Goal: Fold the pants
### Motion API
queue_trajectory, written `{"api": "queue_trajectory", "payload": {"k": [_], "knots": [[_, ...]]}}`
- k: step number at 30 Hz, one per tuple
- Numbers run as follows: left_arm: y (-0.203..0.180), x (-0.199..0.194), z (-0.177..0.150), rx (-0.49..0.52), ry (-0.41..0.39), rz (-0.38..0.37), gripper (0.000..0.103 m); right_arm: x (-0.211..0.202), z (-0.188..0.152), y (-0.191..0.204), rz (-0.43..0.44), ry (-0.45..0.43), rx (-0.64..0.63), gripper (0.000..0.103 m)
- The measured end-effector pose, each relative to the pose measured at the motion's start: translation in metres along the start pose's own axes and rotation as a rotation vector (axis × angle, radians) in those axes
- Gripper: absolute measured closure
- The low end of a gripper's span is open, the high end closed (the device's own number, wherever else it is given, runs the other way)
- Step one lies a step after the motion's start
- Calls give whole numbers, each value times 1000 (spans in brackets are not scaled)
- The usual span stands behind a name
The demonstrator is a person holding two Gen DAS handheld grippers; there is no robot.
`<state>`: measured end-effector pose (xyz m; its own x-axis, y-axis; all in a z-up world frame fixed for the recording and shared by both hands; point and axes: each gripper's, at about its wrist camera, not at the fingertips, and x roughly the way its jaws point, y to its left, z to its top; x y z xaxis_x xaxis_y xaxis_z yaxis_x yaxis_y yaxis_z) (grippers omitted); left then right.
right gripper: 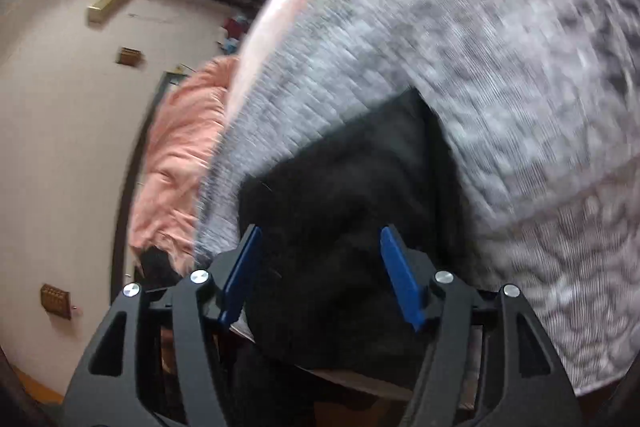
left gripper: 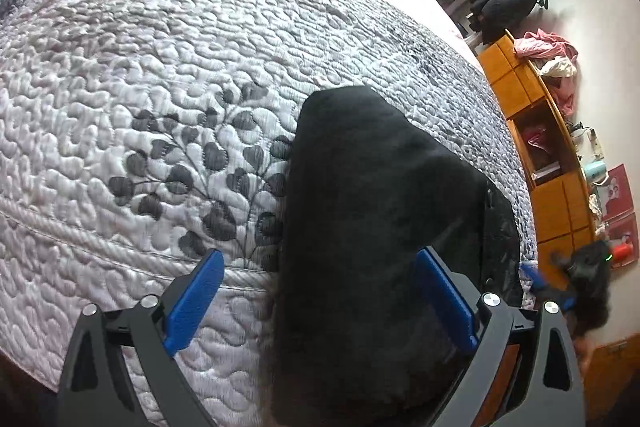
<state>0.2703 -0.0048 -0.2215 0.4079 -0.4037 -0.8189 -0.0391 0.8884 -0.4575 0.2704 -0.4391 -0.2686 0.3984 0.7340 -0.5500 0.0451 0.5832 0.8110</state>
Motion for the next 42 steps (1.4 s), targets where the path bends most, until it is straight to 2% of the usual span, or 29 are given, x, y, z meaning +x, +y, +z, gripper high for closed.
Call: {"api": "queue_trajectory", "payload": {"k": [1,2,3,4,5,6,7,8,11,15,20,25,29,32,38,39,40,41,42], "knots": [[0,3,0,-4,10,-7,6,5,-4,-11,-10,9,14,49],[0,5,0,-8,20,-16,6,9,-5,-20,-18,13,34,58],[0,5,0,-14,30,-29,6,7,-4,-25,-14,4,58,59],[1,4,0,-19,31,-47,6,1,-3,-25,4,-7,71,54],[3,0,0,-20,24,-70,6,-4,-2,-23,8,-19,68,39],[4,-7,0,-21,5,-102,6,-12,-2,-20,-1,-33,53,19],[6,-12,1,-16,-13,-127,5,-20,-1,-18,-36,-41,42,9],[8,-15,2,-9,-21,-139,4,-25,-1,-20,-51,-41,40,8],[12,-12,7,-1,13,-192,4,-25,-2,-36,-58,23,88,7],[18,8,18,-36,98,-265,4,-13,-5,-61,-2,111,170,6],[28,37,31,-62,205,-322,4,2,-2,-60,75,136,181,5],[33,64,35,-86,282,-406,4,22,3,-63,81,167,194,5],[31,84,33,-68,335,-420,4,29,3,-63,82,181,192,5],[31,101,27,-86,395,-479,4,32,6,-63,99,176,194,4],[34,113,25,-130,395,-526,4,45,8,-58,106,201,173,2],[35,109,21,-121,387,-512,7,47,7,-56,101,200,164,2],[34,107,20,-109,381,-493,21,49,8,-56,99,194,156,2],[33,105,19,-103,379,-483,26,48,7,-52,94,188,143,5],[33,102,18,-110,371,-468,34,47,5,-47,87,185,117,13]]}}
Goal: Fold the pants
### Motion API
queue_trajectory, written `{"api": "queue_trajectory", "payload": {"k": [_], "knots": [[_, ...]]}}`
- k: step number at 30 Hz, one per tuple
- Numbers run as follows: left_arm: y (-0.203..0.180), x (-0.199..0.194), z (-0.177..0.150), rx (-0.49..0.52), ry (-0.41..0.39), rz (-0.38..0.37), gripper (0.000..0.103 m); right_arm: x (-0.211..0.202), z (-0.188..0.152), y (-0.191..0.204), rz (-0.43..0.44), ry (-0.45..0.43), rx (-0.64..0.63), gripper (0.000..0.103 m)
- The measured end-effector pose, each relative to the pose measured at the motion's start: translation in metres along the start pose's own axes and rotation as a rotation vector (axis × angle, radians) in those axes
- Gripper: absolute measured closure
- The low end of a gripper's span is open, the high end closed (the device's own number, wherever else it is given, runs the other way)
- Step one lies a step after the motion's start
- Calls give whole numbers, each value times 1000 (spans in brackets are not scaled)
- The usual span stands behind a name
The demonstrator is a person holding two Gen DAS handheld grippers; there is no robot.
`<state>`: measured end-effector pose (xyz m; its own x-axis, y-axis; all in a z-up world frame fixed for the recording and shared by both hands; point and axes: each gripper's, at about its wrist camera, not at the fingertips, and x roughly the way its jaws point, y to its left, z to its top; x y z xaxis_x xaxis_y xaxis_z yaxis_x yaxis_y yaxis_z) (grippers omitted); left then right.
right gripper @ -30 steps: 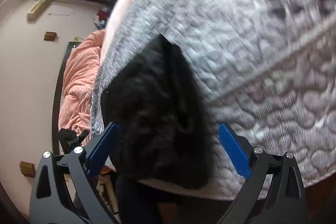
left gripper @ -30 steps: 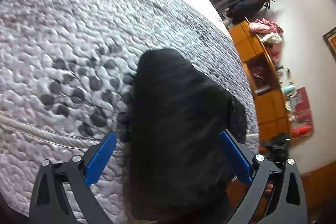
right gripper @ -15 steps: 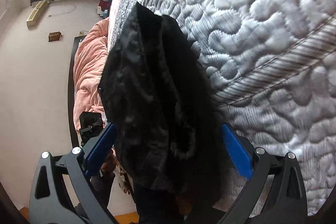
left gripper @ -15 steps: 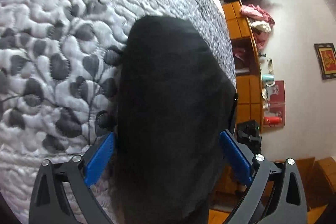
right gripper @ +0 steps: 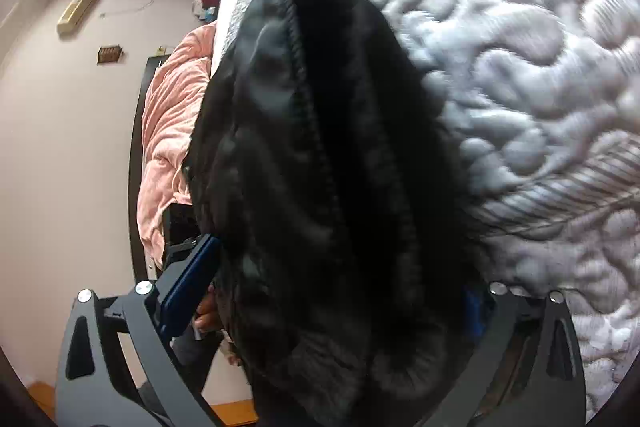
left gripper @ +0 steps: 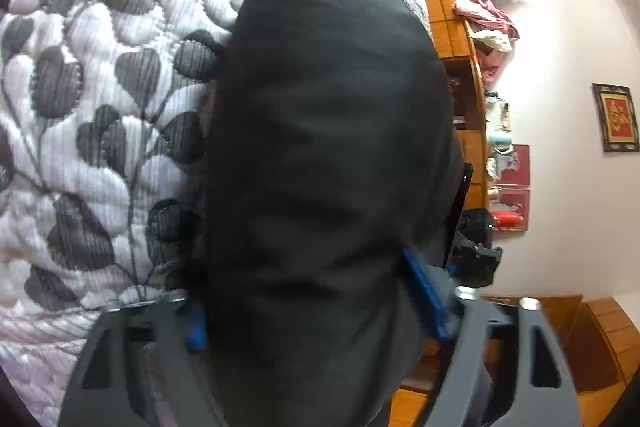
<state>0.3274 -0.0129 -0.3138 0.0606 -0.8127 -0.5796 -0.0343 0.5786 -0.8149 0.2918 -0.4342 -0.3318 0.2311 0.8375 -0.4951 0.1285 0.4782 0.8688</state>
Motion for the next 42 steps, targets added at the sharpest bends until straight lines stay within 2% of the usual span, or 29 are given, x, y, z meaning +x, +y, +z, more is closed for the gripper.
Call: {"api": "queue_trajectory", "payload": {"k": [1,2,3,4,5,6,9,14,20,24,26,27,28,29,30,31,32,35,37,40,41,42], "knots": [[-2,-2,-1,1,-9,9,42,0,-3,6,-25,-2,-30,18],[-6,-5,-3,11,-20,20,46,-2,-5,12,-32,-6,-50,25],[-10,-8,-4,23,-32,25,54,-4,-6,16,-31,-11,-58,33],[-13,-11,-4,28,-41,29,60,-8,-8,22,-31,-18,-72,37],[-16,-15,-6,35,-49,37,62,-9,-9,31,-30,-22,-91,45],[-21,-19,-7,46,-60,51,65,-11,-9,38,-28,-23,-104,49],[-32,-39,-6,48,-102,83,68,-8,-5,72,-42,-19,-172,49],[-42,-82,13,44,-192,75,68,12,24,133,-31,-15,-272,49],[-23,-135,79,2,-250,113,68,84,98,189,-39,53,-319,49],[17,-156,133,-67,-247,114,69,137,143,202,-69,91,-307,50],[36,-159,150,-109,-239,115,68,161,157,201,-87,105,-298,50],[51,-160,157,-146,-233,109,67,174,164,197,-97,110,-284,47],[62,-158,160,-175,-227,98,62,182,168,191,-108,110,-270,44],[74,-157,160,-206,-217,76,57,189,173,185,-120,110,-254,36],[83,-155,159,-235,-205,57,45,197,176,174,-152,117,-240,25],[88,-154,157,-241,-202,57,33,200,176,168,-180,120,-246,20],[90,-156,154,-234,-205,59,31,200,174,164,-200,119,-265,16],[85,-174,145,-195,-241,97,31,184,167,171,-232,88,-305,16],[75,-204,141,-149,-327,144,29,159,170,184,-255,31,-338,16],[56,-227,156,-122,-419,196,28,138,176,213,-359,-107,-416,15],[46,-231,164,-102,-448,222,27,134,181,222,-344,-137,-421,15],[36,-230,174,-82,-472,249,25,132,187,232,-279,-164,-412,15]]}}
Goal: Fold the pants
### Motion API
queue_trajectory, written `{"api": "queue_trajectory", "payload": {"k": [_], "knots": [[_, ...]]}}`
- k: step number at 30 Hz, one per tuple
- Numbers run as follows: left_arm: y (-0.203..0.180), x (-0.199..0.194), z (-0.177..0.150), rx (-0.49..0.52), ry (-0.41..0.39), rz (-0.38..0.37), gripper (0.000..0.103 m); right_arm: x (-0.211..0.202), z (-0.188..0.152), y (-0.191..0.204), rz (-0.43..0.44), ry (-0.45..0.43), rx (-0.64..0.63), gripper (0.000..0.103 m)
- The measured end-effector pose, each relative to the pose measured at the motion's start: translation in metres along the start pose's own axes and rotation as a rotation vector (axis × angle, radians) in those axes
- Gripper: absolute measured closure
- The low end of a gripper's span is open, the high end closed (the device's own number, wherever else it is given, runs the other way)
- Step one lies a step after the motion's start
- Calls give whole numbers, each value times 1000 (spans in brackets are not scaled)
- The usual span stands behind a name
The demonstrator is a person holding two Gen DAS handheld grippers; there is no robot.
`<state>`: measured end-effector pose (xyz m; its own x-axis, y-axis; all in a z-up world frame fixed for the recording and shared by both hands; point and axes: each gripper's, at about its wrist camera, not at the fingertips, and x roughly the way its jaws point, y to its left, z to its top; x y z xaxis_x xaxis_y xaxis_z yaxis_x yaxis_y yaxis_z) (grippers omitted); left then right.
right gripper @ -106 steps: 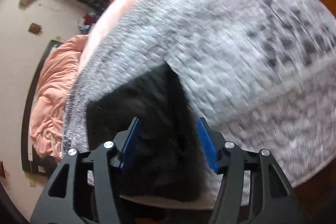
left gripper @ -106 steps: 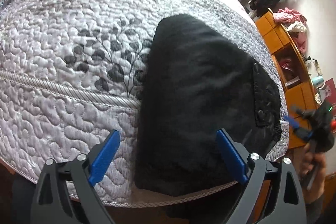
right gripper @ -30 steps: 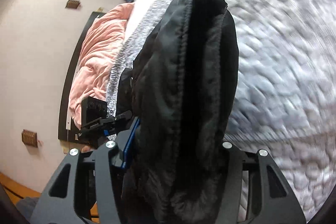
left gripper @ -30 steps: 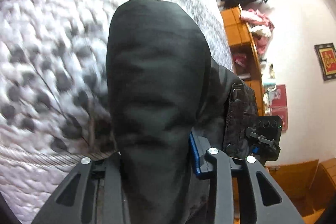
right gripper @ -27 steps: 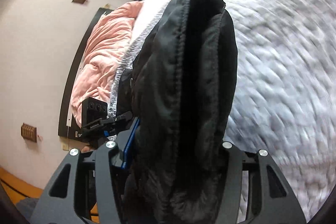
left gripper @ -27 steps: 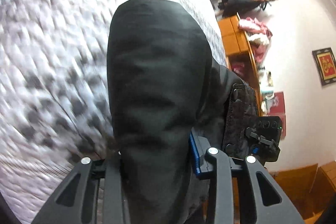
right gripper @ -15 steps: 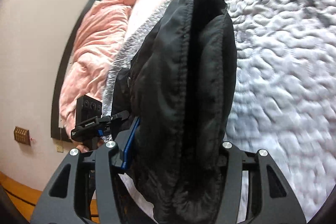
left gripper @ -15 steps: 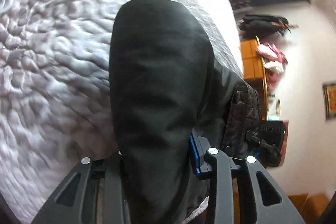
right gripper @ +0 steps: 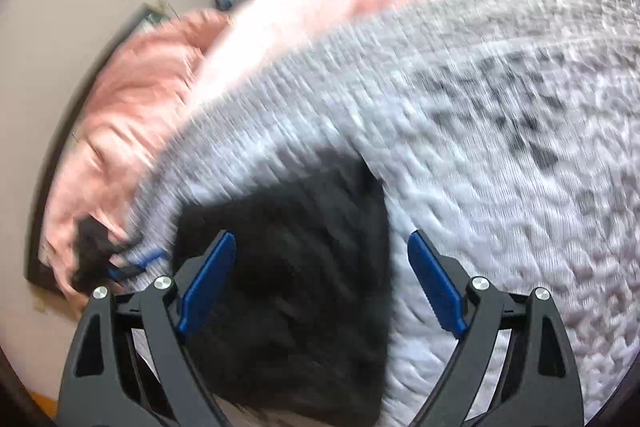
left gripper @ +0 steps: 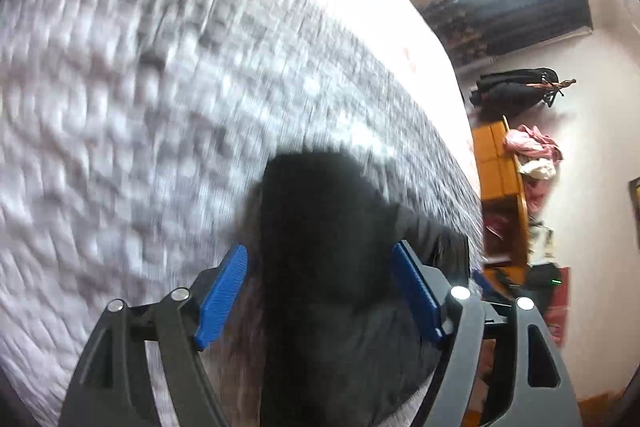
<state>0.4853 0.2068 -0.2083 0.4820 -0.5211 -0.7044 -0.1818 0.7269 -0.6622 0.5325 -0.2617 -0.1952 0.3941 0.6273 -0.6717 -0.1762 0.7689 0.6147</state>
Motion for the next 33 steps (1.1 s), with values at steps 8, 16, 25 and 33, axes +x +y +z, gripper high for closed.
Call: {"api": "queue_trajectory", "payload": {"k": [8,16,25,33], "knots": [[-1,49,24,4,4,231,25,81,17,-22,198,87,252,27],[0,-23,-36,-5,-171,174,20,-1,-30,-28,436,-42,283,17],[1,-1,-151,82,-173,349,19,12,-98,-70,439,-4,467,23],[-3,-52,-174,57,-208,296,12,-79,-131,-38,389,-115,404,13]]}}
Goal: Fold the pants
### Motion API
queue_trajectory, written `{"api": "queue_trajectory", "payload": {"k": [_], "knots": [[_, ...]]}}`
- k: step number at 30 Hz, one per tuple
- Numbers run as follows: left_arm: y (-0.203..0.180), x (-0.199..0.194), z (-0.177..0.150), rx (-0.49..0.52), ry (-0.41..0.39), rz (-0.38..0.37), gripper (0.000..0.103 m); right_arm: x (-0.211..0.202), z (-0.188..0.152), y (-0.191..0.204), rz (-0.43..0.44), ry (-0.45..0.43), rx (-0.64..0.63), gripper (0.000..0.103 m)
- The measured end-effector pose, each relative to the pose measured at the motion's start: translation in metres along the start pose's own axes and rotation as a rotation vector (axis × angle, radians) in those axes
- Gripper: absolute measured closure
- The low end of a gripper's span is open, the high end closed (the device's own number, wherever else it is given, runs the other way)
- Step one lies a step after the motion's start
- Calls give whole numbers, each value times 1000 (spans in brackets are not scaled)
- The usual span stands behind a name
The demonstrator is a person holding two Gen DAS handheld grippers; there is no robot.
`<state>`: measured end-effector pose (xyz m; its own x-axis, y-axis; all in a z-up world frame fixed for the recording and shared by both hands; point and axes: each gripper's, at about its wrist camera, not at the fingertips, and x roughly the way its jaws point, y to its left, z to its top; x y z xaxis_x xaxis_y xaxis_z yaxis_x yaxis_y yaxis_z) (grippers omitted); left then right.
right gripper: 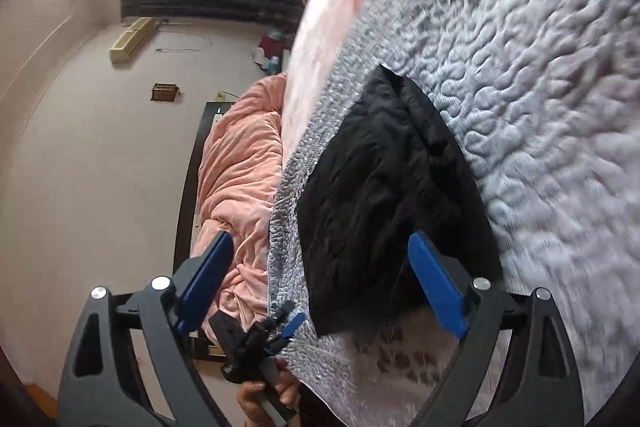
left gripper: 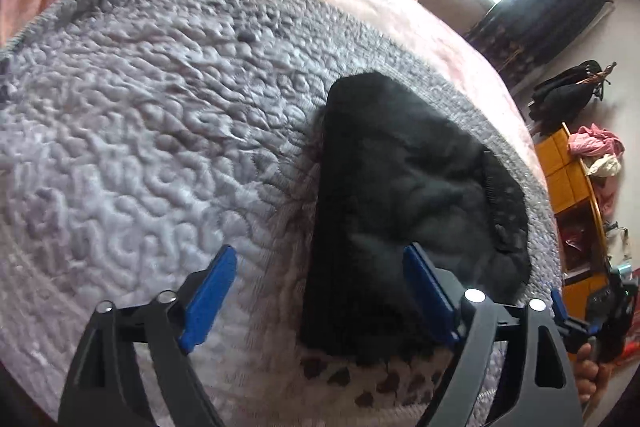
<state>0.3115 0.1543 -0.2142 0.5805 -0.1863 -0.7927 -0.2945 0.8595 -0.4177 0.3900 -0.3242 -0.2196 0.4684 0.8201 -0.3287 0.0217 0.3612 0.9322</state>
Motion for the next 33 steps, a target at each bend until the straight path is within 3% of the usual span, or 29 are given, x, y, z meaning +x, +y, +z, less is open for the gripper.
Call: {"api": "queue_trajectory", "payload": {"k": [3,8,14,17,24,29,33], "knots": [[10,-34,-18,-1,-32,-3,4,-39,-32,5,-43,-44,-5,10],[38,-79,-59,-55,-15,39,4,-93,-94,-17,-162,-84,75,9],[30,-155,-124,55,-61,124,4,-148,-162,-1,-312,-97,-11,8],[10,-193,-150,135,-109,157,4,-171,-195,28,-344,-105,-106,8],[-40,-277,-203,257,-194,167,4,-199,-268,123,-526,-167,-440,5],[-66,-321,-227,313,-279,252,4,-198,-313,182,-609,-197,-621,3],[-78,-352,-241,331,-298,209,4,-195,-344,220,-655,-204,-735,3]]}}
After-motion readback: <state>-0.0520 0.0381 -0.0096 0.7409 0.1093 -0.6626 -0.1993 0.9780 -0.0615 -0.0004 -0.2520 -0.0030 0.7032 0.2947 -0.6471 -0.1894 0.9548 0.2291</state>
